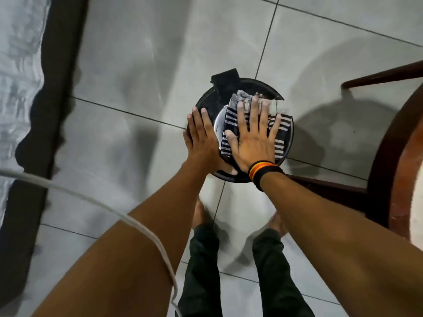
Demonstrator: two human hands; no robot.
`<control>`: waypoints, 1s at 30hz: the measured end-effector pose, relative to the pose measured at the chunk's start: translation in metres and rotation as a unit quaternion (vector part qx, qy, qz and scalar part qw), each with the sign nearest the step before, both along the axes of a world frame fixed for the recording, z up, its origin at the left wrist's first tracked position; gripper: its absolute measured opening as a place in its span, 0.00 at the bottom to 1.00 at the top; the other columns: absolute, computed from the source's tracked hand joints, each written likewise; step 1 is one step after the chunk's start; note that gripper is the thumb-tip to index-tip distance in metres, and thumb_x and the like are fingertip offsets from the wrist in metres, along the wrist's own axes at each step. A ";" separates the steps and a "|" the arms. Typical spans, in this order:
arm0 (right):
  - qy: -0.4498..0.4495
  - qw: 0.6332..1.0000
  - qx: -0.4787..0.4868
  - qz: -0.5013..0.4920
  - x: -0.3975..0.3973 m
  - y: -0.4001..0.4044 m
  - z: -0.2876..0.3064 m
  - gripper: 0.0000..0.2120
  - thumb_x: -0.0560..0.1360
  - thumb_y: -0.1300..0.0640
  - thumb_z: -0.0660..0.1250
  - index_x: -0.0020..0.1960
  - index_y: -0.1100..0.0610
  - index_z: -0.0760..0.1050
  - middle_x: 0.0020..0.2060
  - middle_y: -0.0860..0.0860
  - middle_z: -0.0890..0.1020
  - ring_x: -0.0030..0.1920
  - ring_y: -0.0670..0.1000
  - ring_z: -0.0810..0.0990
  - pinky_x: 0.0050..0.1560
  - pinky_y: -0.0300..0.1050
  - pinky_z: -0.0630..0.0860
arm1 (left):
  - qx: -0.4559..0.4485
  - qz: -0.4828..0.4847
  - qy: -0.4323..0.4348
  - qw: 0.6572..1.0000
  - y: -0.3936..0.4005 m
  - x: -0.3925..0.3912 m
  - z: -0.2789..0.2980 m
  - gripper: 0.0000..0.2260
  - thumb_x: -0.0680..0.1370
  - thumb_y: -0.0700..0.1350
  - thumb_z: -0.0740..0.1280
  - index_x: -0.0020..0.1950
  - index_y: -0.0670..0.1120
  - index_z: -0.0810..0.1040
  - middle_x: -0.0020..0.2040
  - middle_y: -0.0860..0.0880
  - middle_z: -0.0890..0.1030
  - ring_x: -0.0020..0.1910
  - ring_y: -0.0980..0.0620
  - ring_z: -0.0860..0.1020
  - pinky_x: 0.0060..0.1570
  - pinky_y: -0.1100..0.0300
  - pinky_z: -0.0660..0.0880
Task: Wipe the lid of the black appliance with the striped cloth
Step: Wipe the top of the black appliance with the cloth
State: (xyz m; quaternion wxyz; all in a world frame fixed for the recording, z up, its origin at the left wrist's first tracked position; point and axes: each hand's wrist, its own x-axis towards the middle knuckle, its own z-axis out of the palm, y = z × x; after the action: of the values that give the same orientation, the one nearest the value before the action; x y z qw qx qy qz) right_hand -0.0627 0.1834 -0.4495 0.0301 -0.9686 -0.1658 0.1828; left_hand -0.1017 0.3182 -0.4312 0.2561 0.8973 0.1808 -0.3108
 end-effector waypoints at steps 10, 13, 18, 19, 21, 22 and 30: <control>-0.055 0.993 0.028 0.102 0.004 -0.020 -0.021 0.34 0.83 0.35 0.46 0.84 0.50 0.48 0.84 0.57 0.50 0.83 0.61 0.47 0.77 0.74 0.48 | 0.013 -0.004 0.038 0.999 -0.001 0.007 -0.004 0.76 0.58 0.73 0.78 0.83 0.41 0.29 0.81 0.37 0.26 0.80 0.35 0.27 0.76 0.31 0.32; -0.056 0.998 0.015 -0.013 0.004 -0.012 -0.017 0.33 0.83 0.36 0.46 0.84 0.48 0.47 0.84 0.54 0.49 0.84 0.59 0.48 0.78 0.73 0.48 | 0.007 -0.003 0.072 0.997 -0.001 0.012 0.001 0.78 0.57 0.71 0.80 0.81 0.42 0.26 0.79 0.36 0.23 0.79 0.34 0.24 0.74 0.32 0.29; -0.017 0.966 0.043 -0.253 0.048 0.039 -0.014 0.34 0.82 0.37 0.49 0.83 0.52 0.50 0.83 0.58 0.53 0.82 0.65 0.49 0.76 0.77 0.46 | 0.002 0.019 0.100 0.995 -0.005 0.015 0.001 0.80 0.56 0.68 0.83 0.80 0.46 0.23 0.78 0.37 0.21 0.79 0.36 0.23 0.76 0.31 0.29; -0.013 0.975 0.045 -0.217 0.056 0.048 -0.015 0.33 0.83 0.38 0.49 0.83 0.52 0.51 0.83 0.58 0.54 0.82 0.65 0.50 0.76 0.77 0.45 | 0.006 0.022 0.102 0.995 -0.005 0.016 0.002 0.79 0.56 0.67 0.83 0.80 0.46 0.23 0.78 0.37 0.21 0.79 0.36 0.23 0.76 0.31 0.30; -0.023 0.995 0.042 -0.084 0.061 0.055 -0.018 0.32 0.83 0.39 0.47 0.83 0.51 0.52 0.83 0.58 0.55 0.82 0.65 0.51 0.76 0.78 0.43 | 0.017 0.023 0.113 0.993 -0.006 0.018 0.005 0.79 0.57 0.67 0.83 0.80 0.46 0.23 0.78 0.37 0.21 0.79 0.36 0.23 0.77 0.30 0.31; -0.028 0.999 0.042 -0.002 0.058 0.049 -0.017 0.31 0.83 0.39 0.48 0.83 0.50 0.51 0.83 0.58 0.54 0.82 0.65 0.50 0.76 0.77 0.43 | 0.014 0.023 0.124 0.992 -0.006 0.019 0.006 0.79 0.57 0.67 0.83 0.80 0.46 0.22 0.77 0.37 0.20 0.78 0.36 0.23 0.77 0.30 0.31; -0.009 0.996 0.032 -0.086 0.010 -0.035 -0.008 0.31 0.83 0.38 0.52 0.83 0.45 0.51 0.84 0.52 0.52 0.83 0.58 0.49 0.79 0.70 0.45 | -0.010 0.027 0.152 0.988 -0.006 0.022 0.008 0.77 0.60 0.66 0.83 0.78 0.48 0.20 0.75 0.36 0.18 0.77 0.34 0.21 0.77 0.29 0.33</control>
State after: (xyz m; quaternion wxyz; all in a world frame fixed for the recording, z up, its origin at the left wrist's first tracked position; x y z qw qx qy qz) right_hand -0.0523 0.1488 -0.4576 0.0751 -0.9794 -0.0877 0.1655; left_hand -0.0799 0.3122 -0.4231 0.2432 0.8319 0.2386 -0.4382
